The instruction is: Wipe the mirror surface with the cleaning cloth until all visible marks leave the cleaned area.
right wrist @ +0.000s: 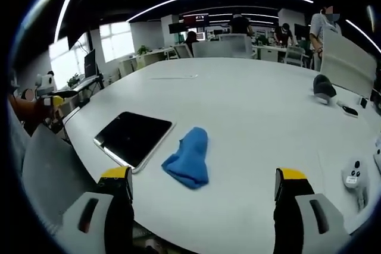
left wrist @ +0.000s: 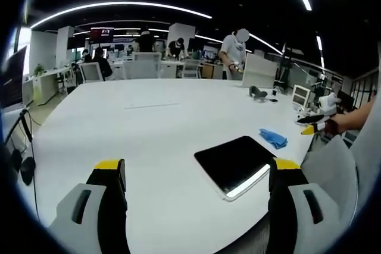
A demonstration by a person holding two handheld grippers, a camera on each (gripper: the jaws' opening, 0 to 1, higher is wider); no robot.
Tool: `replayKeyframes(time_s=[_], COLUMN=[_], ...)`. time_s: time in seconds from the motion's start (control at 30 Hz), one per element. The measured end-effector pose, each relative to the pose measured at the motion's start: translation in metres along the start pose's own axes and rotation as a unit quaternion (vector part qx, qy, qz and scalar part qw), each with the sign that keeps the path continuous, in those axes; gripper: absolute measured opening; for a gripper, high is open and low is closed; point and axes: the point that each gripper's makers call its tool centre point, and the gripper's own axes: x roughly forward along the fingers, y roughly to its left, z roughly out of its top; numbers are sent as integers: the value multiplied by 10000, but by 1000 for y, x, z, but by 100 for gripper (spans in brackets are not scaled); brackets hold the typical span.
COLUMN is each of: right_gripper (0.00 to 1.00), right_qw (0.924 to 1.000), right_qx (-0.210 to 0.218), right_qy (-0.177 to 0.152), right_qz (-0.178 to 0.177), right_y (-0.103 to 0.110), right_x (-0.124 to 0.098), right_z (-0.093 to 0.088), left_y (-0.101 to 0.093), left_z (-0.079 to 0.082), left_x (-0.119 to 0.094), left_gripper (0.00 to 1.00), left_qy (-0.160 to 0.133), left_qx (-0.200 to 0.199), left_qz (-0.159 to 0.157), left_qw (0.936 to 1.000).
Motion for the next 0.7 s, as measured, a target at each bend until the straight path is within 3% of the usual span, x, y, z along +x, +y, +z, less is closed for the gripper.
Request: replayKeyframes(time_s=[0.7], right_gripper=[99], right_qw=[10000], right_qx=[52], right_qy=[-1], right_qz=[32], right_y=[5], right_x=[4], right_z=[0], left_y=[3], left_z=[0], left_x=[-1], left_gripper=[99], left_qy=[-41], left_qx=[-68], left_qz=[46], left_qw=[10000])
